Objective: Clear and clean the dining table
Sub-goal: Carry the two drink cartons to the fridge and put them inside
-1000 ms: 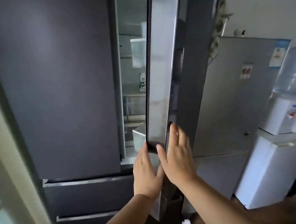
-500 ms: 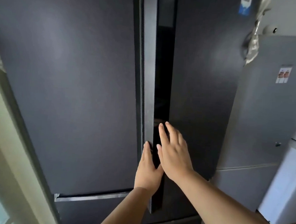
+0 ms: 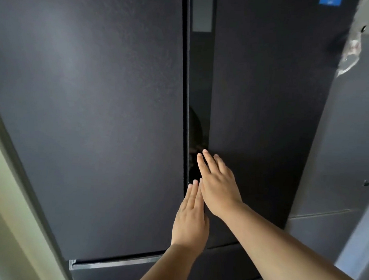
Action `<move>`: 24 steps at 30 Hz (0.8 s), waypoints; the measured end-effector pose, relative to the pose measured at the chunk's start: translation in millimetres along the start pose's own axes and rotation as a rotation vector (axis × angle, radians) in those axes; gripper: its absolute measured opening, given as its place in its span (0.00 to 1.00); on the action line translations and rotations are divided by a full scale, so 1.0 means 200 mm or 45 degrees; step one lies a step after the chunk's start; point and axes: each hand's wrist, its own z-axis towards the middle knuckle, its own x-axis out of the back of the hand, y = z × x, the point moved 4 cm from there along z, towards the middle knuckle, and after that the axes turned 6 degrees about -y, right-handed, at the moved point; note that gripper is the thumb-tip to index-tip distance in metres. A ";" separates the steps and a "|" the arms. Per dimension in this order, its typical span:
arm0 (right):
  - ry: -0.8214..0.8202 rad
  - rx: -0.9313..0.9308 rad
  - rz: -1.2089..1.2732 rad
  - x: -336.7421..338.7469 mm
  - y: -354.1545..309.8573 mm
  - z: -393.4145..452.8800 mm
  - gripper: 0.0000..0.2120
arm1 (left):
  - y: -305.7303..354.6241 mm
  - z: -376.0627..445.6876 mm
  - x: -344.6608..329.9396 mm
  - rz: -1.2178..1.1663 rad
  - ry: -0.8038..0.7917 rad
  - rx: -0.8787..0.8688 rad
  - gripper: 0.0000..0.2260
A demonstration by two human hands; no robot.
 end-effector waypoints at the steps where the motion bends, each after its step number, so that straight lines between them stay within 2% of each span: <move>1: -0.027 0.001 -0.005 -0.03 0.00 0.03 0.35 | -0.02 0.01 -0.01 0.005 -0.023 -0.002 0.32; 8: -0.096 -0.061 -0.029 -0.09 -0.02 0.09 0.35 | -0.14 0.09 -0.08 -0.055 -0.110 0.070 0.30; 15: 0.106 -0.018 0.127 -0.08 0.00 0.07 0.33 | -0.19 0.09 -0.14 -0.180 -0.045 0.277 0.29; 19: 0.093 0.188 0.240 -0.13 -0.10 0.02 0.27 | -0.27 0.04 -0.11 -0.360 0.188 0.563 0.24; 21: 0.008 0.300 0.360 -0.19 -0.18 -0.01 0.25 | -0.32 -0.02 -0.08 -0.428 0.280 0.783 0.23; 24: -0.181 0.349 0.614 -0.27 -0.28 -0.07 0.24 | -0.38 -0.19 -0.04 -0.590 0.414 1.117 0.20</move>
